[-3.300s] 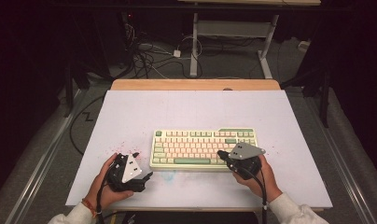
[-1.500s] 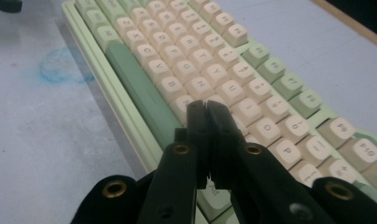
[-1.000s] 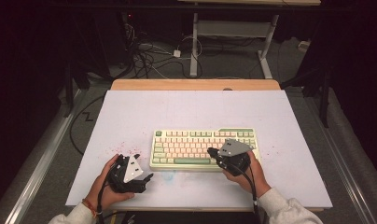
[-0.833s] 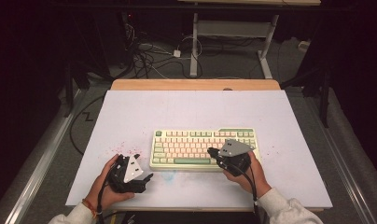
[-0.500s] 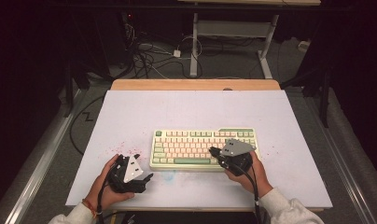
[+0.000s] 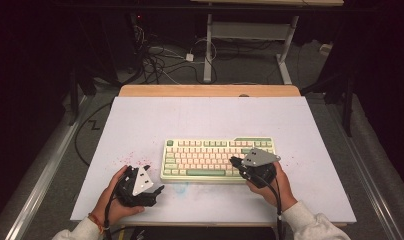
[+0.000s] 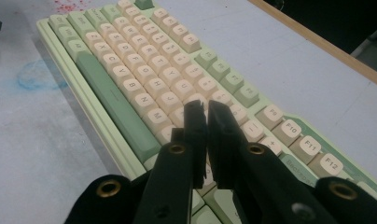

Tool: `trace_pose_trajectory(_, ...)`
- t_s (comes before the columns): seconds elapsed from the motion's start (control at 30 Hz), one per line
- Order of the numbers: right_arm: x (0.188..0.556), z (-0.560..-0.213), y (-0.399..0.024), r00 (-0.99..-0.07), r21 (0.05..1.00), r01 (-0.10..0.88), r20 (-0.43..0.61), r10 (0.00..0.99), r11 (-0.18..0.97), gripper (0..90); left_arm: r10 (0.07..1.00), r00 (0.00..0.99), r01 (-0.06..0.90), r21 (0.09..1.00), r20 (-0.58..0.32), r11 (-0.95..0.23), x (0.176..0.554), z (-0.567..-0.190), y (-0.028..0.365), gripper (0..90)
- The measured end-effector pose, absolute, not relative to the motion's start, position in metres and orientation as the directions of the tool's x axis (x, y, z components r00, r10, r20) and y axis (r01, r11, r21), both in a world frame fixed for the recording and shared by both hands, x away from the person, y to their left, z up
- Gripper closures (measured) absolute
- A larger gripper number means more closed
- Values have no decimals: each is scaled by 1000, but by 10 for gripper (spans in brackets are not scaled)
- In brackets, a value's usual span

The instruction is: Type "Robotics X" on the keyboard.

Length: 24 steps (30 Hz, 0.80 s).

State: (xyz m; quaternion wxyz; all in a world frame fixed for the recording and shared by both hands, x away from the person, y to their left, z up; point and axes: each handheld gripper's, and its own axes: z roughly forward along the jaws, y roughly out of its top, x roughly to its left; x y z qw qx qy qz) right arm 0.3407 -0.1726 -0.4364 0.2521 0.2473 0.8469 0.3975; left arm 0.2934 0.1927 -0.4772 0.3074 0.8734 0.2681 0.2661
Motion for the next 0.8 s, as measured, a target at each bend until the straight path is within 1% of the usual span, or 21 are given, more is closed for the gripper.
trace_pose_trajectory(0.33,342,-435,-184,-736,795,225,-240,633,564,876,638,712,306,687,295,-659,293,-476,193,222)
trace_pose_trajectory(0.5,344,-435,-190,-726,793,238,-239,645,561,880,640,713,310,691,286,-654,293,-475,193,254)
trace_pose_trajectory(0.8,349,-440,-199,-714,775,269,-238,658,572,887,640,716,315,688,280,-654,293,-475,193,266)
